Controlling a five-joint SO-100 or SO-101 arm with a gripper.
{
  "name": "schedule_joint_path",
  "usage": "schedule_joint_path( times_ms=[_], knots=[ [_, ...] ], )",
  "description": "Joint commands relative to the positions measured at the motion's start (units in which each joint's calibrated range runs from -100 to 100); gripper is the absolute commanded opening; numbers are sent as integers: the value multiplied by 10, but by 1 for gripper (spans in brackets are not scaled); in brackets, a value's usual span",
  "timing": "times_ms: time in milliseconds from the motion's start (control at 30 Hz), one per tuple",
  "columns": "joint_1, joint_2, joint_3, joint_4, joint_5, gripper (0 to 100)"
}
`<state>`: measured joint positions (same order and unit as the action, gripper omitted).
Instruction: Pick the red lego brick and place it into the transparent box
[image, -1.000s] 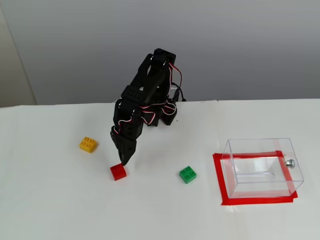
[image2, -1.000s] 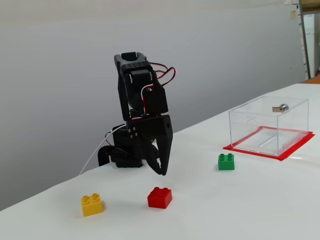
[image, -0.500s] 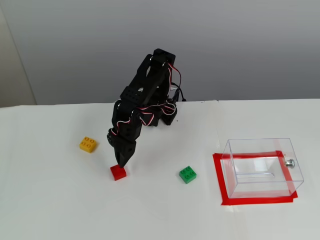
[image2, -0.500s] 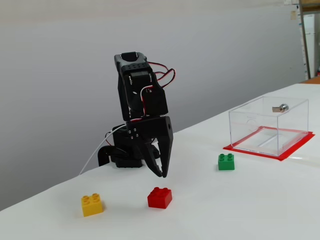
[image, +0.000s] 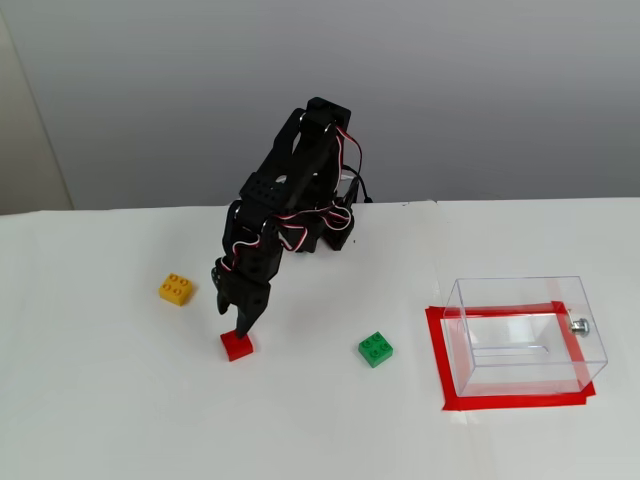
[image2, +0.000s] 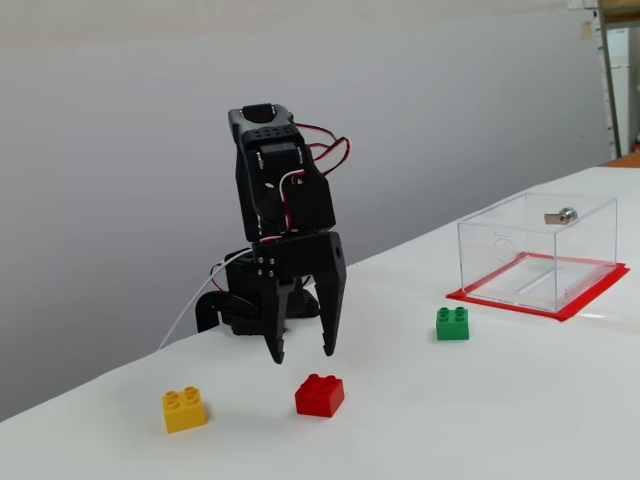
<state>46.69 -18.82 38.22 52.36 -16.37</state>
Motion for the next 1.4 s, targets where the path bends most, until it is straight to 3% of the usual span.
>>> schedule_joint_path(
  times_ms=[0, 1367],
  knots=[
    [-10, 19, -22, -1, 3, 24],
    [-27, 167, -49, -85, 1, 24]
  ],
)
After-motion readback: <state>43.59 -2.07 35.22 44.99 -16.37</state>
